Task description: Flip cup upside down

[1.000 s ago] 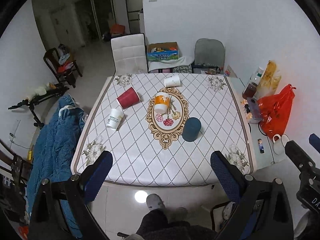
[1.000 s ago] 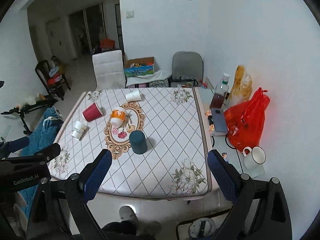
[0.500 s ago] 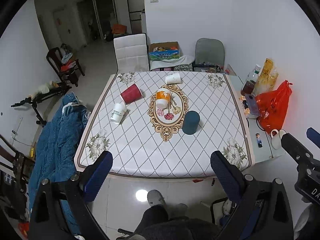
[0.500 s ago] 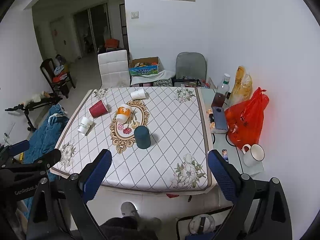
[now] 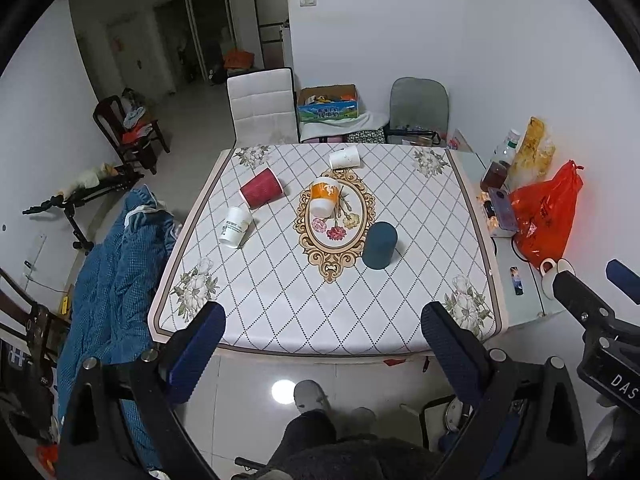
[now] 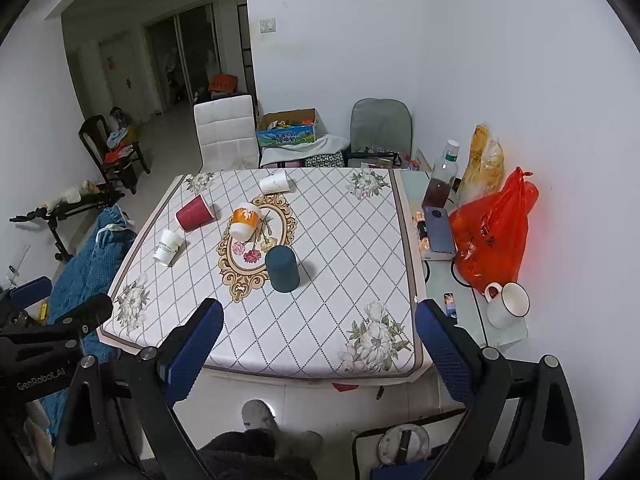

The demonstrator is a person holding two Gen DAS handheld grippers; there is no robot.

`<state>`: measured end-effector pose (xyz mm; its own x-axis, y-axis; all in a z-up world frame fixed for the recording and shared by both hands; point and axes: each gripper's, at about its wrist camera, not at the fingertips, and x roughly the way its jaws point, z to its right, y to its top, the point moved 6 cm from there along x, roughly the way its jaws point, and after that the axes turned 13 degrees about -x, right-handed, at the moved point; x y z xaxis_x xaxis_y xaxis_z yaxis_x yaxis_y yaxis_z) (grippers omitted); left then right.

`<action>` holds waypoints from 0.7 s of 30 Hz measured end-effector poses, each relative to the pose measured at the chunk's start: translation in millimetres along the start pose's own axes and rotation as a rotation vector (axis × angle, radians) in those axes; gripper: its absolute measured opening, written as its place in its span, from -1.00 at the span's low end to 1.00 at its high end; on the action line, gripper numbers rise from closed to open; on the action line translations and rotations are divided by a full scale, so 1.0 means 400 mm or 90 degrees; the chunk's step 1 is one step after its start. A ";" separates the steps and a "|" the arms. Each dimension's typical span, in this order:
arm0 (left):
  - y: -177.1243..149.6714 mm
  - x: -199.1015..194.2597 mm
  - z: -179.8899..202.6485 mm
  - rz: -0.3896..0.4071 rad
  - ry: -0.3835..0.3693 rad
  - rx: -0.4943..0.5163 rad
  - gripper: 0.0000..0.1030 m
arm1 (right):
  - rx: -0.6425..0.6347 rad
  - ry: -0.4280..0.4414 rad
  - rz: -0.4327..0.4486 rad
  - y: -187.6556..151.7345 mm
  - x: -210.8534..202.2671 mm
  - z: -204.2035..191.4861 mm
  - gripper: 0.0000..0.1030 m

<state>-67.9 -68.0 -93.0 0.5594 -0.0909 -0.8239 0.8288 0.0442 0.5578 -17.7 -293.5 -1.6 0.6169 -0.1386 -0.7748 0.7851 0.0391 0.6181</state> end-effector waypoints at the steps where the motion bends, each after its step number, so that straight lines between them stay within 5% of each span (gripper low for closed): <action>1: -0.001 -0.001 0.001 0.000 0.000 0.000 0.94 | 0.000 0.000 -0.001 -0.001 0.001 0.002 0.91; 21: 0.021 -0.002 0.006 0.012 0.002 -0.017 0.95 | -0.005 0.021 -0.010 -0.002 0.029 -0.007 0.95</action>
<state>-61.3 -69.8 -87.3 0.5743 -0.0874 -0.8139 0.8186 0.0718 0.5699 -11.1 -292.5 -11.4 0.6057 -0.1069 -0.7885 0.7952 0.0454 0.6047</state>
